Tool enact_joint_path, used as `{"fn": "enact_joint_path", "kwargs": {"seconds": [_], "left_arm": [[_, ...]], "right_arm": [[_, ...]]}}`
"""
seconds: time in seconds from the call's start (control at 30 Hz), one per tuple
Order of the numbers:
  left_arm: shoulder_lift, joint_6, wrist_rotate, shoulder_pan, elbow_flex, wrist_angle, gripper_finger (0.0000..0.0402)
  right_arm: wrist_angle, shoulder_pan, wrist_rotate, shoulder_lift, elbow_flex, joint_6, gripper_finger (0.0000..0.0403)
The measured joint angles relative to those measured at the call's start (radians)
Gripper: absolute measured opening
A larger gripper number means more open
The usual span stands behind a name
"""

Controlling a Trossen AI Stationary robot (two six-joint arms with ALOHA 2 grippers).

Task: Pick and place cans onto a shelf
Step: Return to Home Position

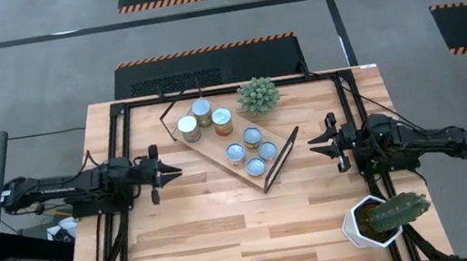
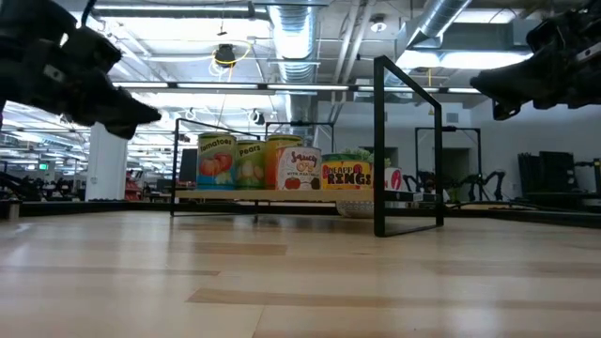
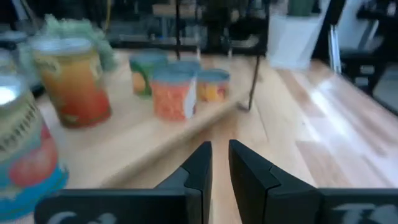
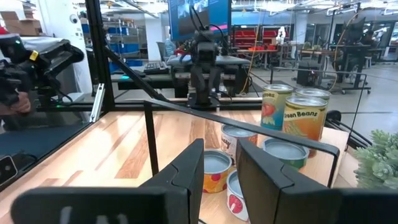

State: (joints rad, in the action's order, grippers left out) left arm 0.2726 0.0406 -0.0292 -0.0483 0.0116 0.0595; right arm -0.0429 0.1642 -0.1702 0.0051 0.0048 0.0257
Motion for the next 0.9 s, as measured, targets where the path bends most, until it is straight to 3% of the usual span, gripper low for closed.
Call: {"fn": "enact_joint_path", "kwargs": {"seconds": [0.43,0.9], "left_arm": [[-0.007,-0.059,-0.012,-0.009,-0.003,0.058,0.0043],[-0.007,-0.073,0.068,-0.009,-0.004,0.000,0.0043]], "right_arm": [[0.003,-0.001,0.018,0.066,0.000,0.016,0.0118],[0.003,0.000,0.018,0.067,0.000,0.021,0.0118]]}}
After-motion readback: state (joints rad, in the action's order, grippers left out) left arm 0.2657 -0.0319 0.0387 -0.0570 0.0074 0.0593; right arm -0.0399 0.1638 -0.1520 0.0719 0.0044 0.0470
